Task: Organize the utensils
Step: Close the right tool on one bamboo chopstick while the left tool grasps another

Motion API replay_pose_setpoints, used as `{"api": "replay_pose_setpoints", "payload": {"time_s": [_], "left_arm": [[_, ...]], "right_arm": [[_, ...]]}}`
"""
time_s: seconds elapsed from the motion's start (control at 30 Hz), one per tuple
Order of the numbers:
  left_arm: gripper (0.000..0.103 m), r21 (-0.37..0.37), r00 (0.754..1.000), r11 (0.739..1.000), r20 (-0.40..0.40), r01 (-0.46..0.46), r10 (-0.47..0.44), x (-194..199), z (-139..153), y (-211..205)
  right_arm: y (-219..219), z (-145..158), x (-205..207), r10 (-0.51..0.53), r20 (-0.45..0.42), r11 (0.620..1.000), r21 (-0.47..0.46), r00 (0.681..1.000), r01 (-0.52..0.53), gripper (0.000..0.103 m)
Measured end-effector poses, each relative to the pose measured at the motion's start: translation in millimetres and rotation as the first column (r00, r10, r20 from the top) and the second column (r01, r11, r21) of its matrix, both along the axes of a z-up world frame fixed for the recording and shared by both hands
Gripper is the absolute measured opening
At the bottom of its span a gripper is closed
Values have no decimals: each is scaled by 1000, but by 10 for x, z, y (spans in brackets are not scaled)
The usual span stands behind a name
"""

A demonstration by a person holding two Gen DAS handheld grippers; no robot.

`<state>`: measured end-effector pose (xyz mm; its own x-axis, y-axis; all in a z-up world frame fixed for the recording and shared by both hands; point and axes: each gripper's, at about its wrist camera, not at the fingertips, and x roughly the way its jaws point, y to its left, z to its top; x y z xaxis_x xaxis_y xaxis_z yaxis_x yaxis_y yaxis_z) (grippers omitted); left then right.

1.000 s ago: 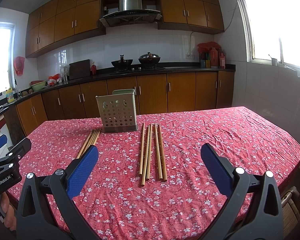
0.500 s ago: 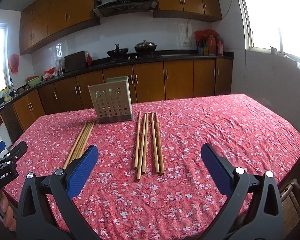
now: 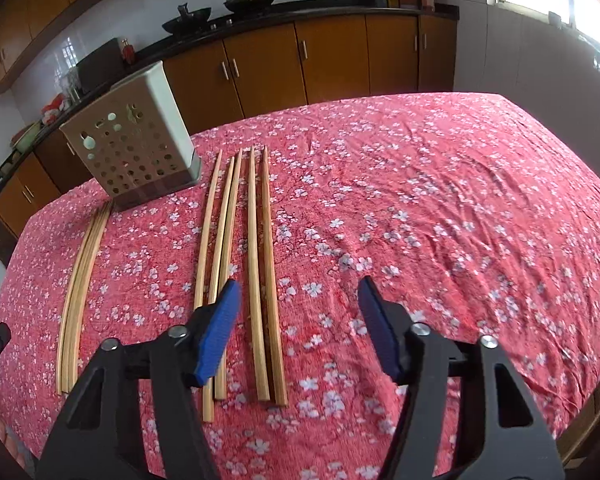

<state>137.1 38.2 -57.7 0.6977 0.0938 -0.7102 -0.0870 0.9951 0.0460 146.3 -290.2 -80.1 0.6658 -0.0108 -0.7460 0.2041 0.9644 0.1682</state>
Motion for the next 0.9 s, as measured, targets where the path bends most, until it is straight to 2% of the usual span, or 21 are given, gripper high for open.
{"api": "replay_pose_setpoints", "payload": {"time_s": [0.07, 0.2, 0.3, 0.37, 0.43, 0.47, 0.53, 0.6, 0.7, 0.77, 0.9], "left_arm": [[99, -18, 1000, 1000, -21, 17, -17, 129, -27, 17], [98, -55, 997, 997, -50, 59, -61, 313, -80, -1], [89, -73, 993, 993, -70, 95, -100, 398, -132, -33], [78, -87, 989, 990, -87, 113, -121, 440, -165, -69], [62, -102, 982, 985, -112, 138, -149, 478, -215, -102], [57, -110, 978, 982, -125, 152, -166, 488, -242, -122], [39, -137, 968, 973, -150, 184, -204, 509, -293, -164], [29, -188, 956, 959, -168, 210, -242, 507, -336, -175], [21, -218, 945, 949, -189, 226, -269, 511, -388, -217], [20, -238, 938, 942, -198, 236, -285, 500, -412, -248], [14, -207, 933, 951, -230, 230, -276, 516, -497, -299]], "right_arm": [[19, -71, 124, 16, -27, 1000, 3, 999, -16, 38], [33, -178, 281, 46, -68, 999, 22, 997, -44, 30], [54, -217, 328, 58, -80, 998, 12, 995, -58, 23], [79, -213, 308, 64, -70, 998, -18, 996, -65, 9], [46, -222, 325, 54, -64, 998, -27, 997, -55, 8], [8, -219, 327, 43, -62, 999, -22, 997, -45, 8], [-57, -209, 325, 19, -62, 1000, -21, 998, -20, 8], [-101, -194, 305, 16, -61, 1000, -19, 998, -17, 8], [-85, -179, 290, 18, -61, 999, -40, 998, -20, 8], [-68, -183, 304, 17, -60, 999, -49, 998, -20, 8], [-37, -191, 313, 22, -59, 998, -59, 998, -25, 8]]}}
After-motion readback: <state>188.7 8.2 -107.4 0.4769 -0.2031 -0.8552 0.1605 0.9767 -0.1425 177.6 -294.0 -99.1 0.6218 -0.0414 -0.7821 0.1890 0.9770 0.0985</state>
